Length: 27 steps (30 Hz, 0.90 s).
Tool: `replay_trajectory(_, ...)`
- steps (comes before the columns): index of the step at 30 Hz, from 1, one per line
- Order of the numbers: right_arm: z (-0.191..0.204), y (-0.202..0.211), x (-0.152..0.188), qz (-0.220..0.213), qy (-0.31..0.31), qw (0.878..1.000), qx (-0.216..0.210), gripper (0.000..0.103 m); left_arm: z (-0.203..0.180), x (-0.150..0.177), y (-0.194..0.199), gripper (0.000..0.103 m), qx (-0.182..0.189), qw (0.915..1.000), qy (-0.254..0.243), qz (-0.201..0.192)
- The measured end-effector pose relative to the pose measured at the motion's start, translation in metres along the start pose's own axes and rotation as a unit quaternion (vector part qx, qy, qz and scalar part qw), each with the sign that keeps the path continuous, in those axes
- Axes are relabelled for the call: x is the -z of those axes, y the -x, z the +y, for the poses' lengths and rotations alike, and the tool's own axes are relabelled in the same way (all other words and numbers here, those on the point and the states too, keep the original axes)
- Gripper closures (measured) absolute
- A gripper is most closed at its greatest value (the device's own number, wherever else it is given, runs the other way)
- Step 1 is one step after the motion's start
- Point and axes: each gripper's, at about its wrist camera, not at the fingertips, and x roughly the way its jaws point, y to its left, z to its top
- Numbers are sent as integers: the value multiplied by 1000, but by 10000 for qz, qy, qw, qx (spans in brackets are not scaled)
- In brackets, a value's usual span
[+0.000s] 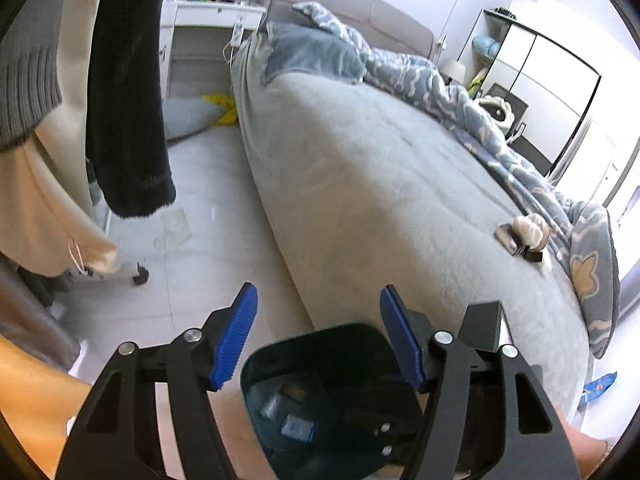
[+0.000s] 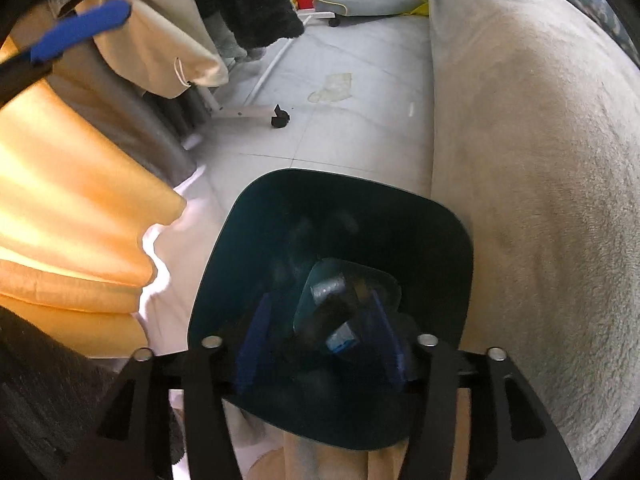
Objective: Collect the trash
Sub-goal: 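Move both open tools back toward the bed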
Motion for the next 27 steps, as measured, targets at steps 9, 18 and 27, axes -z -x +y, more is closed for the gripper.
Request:
replay_trajectory(9, -13, 33, -2, -401, -49, 9992, 42, 35, -24, -15, 3, 33, 55, 9993, -117, -354)
replay_trajectory(18, -50, 82, -8, -1020, -163, 9941, 325, 31, -66, -30, -1, 27, 105, 9965, -488, -664)
replay_trajectory(27, -97, 117, -4, -1507, -261, 9854, 747, 30, -96, -48, -15, 19, 297, 9947, -427, -890)
